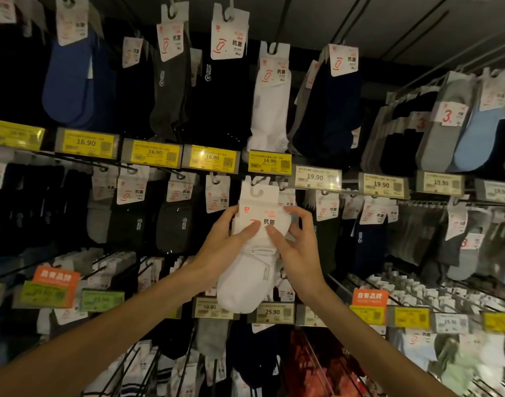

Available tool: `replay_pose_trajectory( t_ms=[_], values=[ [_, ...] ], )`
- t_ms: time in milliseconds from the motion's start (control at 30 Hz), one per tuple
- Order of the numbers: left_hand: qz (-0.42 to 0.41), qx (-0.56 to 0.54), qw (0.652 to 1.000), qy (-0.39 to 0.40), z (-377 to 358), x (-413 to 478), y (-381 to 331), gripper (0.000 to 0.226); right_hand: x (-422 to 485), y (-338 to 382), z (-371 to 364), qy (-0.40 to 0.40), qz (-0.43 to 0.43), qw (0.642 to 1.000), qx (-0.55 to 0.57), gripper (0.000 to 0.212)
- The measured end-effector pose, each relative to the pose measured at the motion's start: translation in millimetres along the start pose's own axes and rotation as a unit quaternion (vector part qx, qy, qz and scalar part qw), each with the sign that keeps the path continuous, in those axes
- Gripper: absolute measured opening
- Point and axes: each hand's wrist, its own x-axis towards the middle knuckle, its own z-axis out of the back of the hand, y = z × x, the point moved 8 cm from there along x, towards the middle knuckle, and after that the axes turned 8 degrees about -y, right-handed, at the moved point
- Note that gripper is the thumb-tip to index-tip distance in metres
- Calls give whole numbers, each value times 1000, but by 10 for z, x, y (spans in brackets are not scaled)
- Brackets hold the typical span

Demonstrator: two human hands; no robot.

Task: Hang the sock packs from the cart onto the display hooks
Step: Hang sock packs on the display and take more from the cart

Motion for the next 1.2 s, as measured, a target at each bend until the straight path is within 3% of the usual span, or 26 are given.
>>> replay_pose_trajectory(
  t_ms=[300, 533, 800, 967, 1033, 1200],
  values=[
    [-48, 78, 995, 49, -174, 161, -264, 52, 133, 204, 85, -91, 23, 995, 38, 26],
    [-42, 91, 995, 22, -139, 344, -345, 42, 334, 160, -14, -110, 8, 994, 21, 13],
    [-40, 93, 995, 12, -161, 355, -385, 42, 385, -1, 23, -122, -20, 992, 9, 20],
    [-34, 140, 990, 6, -155, 404, -326, 57, 479, -67, -37, -57, -36, 995, -74, 34],
    [-29, 166, 986, 0, -131, 422, -292, 61, 494, -92, -113, -4, -22, 986, -165, 47],
    [-17, 225, 973, -38, 16, 461, -123, 61, 545, -132, -271, 58, 71, 907, -411, 64]
  ],
)
